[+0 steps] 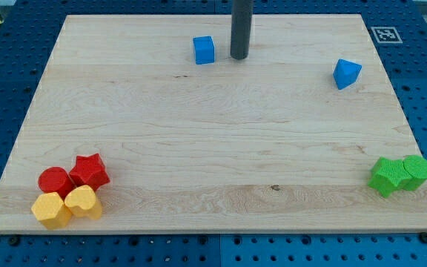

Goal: Slide blue cube to the top center

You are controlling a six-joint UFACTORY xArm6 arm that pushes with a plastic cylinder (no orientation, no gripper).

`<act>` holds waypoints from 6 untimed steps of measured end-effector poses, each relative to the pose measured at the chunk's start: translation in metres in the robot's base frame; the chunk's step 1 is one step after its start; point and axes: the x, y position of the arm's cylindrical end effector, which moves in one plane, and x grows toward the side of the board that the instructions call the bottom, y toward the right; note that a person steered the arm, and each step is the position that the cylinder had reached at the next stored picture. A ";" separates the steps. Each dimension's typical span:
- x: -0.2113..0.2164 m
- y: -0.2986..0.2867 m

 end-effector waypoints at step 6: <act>-0.061 -0.075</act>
